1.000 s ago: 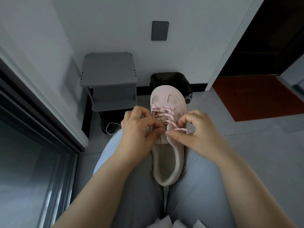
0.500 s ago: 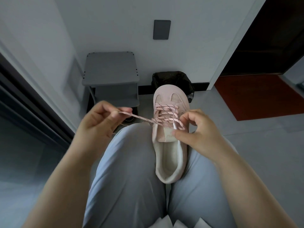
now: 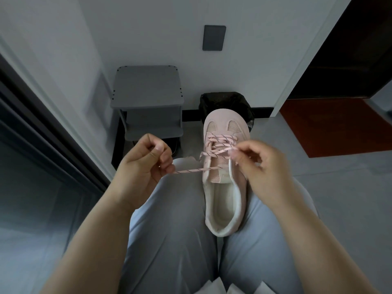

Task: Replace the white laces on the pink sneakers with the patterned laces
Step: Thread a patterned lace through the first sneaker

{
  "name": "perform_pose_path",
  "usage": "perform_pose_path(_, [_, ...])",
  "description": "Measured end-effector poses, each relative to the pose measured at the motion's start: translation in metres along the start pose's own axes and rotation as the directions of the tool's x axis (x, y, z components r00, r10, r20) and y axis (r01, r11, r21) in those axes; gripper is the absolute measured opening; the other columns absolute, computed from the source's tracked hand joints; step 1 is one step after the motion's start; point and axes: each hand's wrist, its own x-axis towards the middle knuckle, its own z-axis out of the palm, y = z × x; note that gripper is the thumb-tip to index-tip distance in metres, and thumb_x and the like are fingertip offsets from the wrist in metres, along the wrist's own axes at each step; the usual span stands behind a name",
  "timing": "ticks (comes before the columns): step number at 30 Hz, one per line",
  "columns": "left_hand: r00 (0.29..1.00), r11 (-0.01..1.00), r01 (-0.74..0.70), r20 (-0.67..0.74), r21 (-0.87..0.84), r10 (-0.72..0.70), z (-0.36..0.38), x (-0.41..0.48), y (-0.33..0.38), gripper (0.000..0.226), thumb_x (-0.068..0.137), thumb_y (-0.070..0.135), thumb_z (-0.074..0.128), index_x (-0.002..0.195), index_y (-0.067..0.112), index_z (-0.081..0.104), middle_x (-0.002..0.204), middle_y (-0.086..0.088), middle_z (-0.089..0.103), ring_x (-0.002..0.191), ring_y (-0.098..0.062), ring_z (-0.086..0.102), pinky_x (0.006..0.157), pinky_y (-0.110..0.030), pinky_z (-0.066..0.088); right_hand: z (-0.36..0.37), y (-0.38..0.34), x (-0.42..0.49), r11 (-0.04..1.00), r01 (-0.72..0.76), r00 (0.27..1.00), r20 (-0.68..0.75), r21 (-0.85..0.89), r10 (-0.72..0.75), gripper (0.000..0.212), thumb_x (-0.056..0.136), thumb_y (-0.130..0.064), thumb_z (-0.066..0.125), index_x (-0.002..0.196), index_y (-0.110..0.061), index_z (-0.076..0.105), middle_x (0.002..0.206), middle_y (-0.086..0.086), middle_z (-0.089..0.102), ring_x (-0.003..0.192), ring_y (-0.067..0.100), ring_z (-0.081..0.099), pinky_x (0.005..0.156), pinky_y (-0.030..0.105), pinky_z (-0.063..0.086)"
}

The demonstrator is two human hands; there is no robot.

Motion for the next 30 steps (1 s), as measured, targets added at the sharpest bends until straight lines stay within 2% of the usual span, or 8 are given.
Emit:
perform_pose_path(4, [0.999, 0.987, -0.021, -0.033, 0.159, 0.027, -0.005, 0.004, 0.000, 0.031, 0.097, -0.001, 0.030, 0.070, 0.012, 0.039, 0.057, 0.003, 0.043, 0.052, -0.010, 0.038, 0.049, -0.019, 0.039, -0.005, -0.005, 0.003, 0.932, -0.200, 0.979, 0.104, 0.304, 0.176, 0.022, 0.091, -0.013, 0.054, 0.070, -0.010, 0.060, 0.061, -0.009, 0.059, 0.058, -0.004, 0.052, 0.060, 0.007, 0.042])
perform_pose_path(8, [0.990, 0.986, -0.075, -0.106, 0.152, 0.091, -0.011, 0.007, 0.011, 0.032, 0.096, -0.003, 0.031, 0.070, 0.014, 0.038, 0.054, 0.006, 0.043, 0.051, -0.010, 0.034, 0.045, -0.016, 0.031, -0.006, -0.003, 0.001, 0.959, -0.236, 0.955, 0.222, 0.154, 0.199, 0.015, 0.081, -0.025, 0.067, 0.076, -0.013, 0.061, 0.065, -0.011, 0.057, 0.060, -0.001, 0.049, 0.062, 0.013, 0.040])
perform_pose_path(13, [0.997, 0.993, -0.019, -0.070, 0.117, 0.028, -0.013, 0.001, 0.028, 0.030, 0.095, -0.002, 0.030, 0.070, 0.012, 0.038, 0.055, 0.004, 0.044, 0.049, -0.009, 0.035, 0.043, -0.015, 0.033, 0.001, -0.003, -0.008, 0.984, -0.083, 0.979, 0.169, -0.159, 0.110, 0.045, 0.062, -0.034, 0.082, 0.089, -0.025, 0.049, 0.082, -0.013, 0.047, 0.070, -0.003, 0.047, 0.065, 0.010, 0.039])
perform_pose_path(16, [0.996, 0.947, 0.081, -0.056, 0.312, -0.067, -0.019, 0.000, 0.028, 0.028, 0.096, -0.001, 0.033, 0.072, 0.010, 0.041, 0.057, 0.003, 0.046, 0.049, -0.009, 0.033, 0.041, -0.014, 0.034, 0.002, -0.001, -0.009, 0.989, -0.081, 0.991, 0.100, -0.121, 0.093, 0.048, 0.061, -0.040, 0.076, 0.094, -0.032, 0.042, 0.083, -0.012, 0.045, 0.069, -0.002, 0.050, 0.061, 0.015, 0.039])
perform_pose_path(20, [0.982, 0.881, 0.092, -0.190, 0.464, -0.003, -0.025, 0.010, 0.021, 0.027, 0.096, 0.000, 0.034, 0.074, 0.012, 0.044, 0.061, 0.001, 0.045, 0.050, -0.009, 0.034, 0.042, -0.014, 0.034, 0.001, 0.003, -0.009, 0.994, -0.056, 0.995, 0.082, -0.099, 0.064, 0.042, 0.061, -0.037, 0.062, 0.096, -0.037, 0.040, 0.083, -0.011, 0.040, 0.067, 0.004, 0.047, 0.060, 0.017, 0.039])
perform_pose_path(23, [0.987, 0.759, -0.002, -0.119, 0.651, 0.104, -0.011, 0.021, 0.013, 0.021, 0.094, 0.007, 0.043, 0.084, 0.023, 0.053, 0.076, 0.004, 0.056, 0.064, -0.010, 0.051, 0.063, -0.019, 0.046, 0.004, 0.004, -0.007, 0.999, -0.039, 0.993, 0.112, -0.038, 0.043, 0.040, 0.065, -0.027, 0.063, 0.099, -0.035, 0.043, 0.084, -0.008, 0.040, 0.068, 0.007, 0.045, 0.064, 0.022, 0.042])
perform_pose_path(26, [0.973, 0.468, -0.228, 0.181, 0.854, 0.144, 0.007, 0.027, 0.007, 0.023, 0.089, 0.014, 0.057, 0.108, 0.025, 0.058, 0.106, 0.014, 0.056, 0.099, 0.001, 0.051, 0.088, -0.004, 0.035, 0.007, 0.006, -0.005, 0.999, -0.038, 0.992, 0.122, 0.018, 0.035, 0.039, 0.069, -0.021, 0.069, 0.098, -0.035, 0.046, 0.086, -0.006, 0.041, 0.066, 0.005, 0.045, 0.065, 0.018, 0.043])
perform_pose_path(30, [0.960, 0.252, -0.276, 0.280, 0.928, 0.019, 0.025, 0.034, 0.004, 0.021, 0.082, 0.027, 0.066, 0.102, 0.024, 0.061, 0.099, 0.015, 0.058, 0.107, -0.013, 0.049, 0.097, -0.034, 0.038, 0.010, 0.008, -0.005, 0.999, -0.037, 0.994, 0.102, 0.036, 0.033, 0.036, 0.074, -0.016, 0.071, 0.097, -0.032, 0.048, 0.085, -0.006, 0.042, 0.064, 0.002, 0.048, 0.062, 0.011, 0.041])
